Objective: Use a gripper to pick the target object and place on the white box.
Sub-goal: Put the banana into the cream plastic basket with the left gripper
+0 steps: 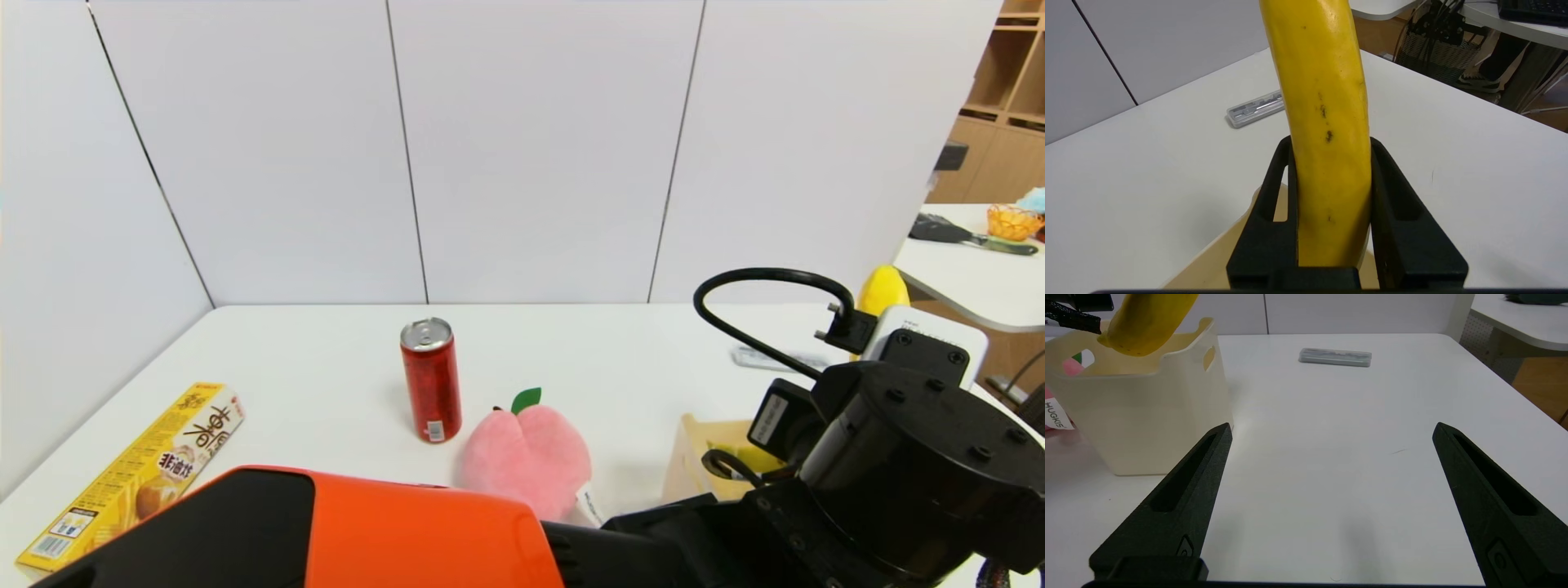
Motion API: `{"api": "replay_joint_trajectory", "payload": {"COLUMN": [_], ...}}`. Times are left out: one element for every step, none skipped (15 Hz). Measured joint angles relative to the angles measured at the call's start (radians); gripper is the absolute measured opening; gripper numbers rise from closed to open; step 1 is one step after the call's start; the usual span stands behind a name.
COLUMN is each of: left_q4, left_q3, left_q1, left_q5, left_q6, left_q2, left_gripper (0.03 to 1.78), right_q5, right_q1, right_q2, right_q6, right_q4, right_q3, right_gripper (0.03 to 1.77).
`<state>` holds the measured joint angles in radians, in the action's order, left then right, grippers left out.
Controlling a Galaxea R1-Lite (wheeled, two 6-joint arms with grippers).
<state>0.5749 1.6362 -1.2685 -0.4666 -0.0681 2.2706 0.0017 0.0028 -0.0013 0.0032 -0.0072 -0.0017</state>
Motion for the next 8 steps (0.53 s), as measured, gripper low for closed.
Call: {"api": "replay_joint_trajectory", "payload": {"left_q4": [0.005,0.006,0.007,0.007,0.007,0.008,0.008,0.010], "left_q3": [-0.001,-0.002,-0.003,-0.004,-0.005,-0.007,-0.008,-0.010], "left_q1": [0.000,0.000,0.000,0.000,0.000,0.000,0.000,0.000], "left_q5": [-0.004,-0.017,-0.036,-0.047,-0.048,-0.049,-0.049,-0.049], "left_q6": [0.000,0.001,0.001,0.000,0.000,0.000,0.000,0.000], "left_q2": [0.000,0.000,-0.001,-0.002,-0.003,-0.005,-0.005,-0.006], "left_gripper": [0.50,0.50,0.50,0.50,0.50,0.50,0.50,0.66], "right_q5": [0.000,0.000,0.000,0.000,0.001,0.000,0.000,0.000], "right_q1": [0.000,0.000,0.000,0.000,0.000,0.000,0.000,0.000], "right_q2": [0.000,0.000,0.000,0.000,0.000,0.000,0.000,0.000], "right_q6": [0.000,0.000,0.000,0.000,0.000,0.000,-0.001,0.000], "right_q4": [0.000,0.000,0.000,0.000,0.000,0.000,0.000,0.000], "right_q3": [0.000,0.000,0.000,0.000,0.000,0.000,0.000,0.000], "right_gripper": [1.70,1.70,1.70,1.70,1.70,1.70,1.70,1.70]}}
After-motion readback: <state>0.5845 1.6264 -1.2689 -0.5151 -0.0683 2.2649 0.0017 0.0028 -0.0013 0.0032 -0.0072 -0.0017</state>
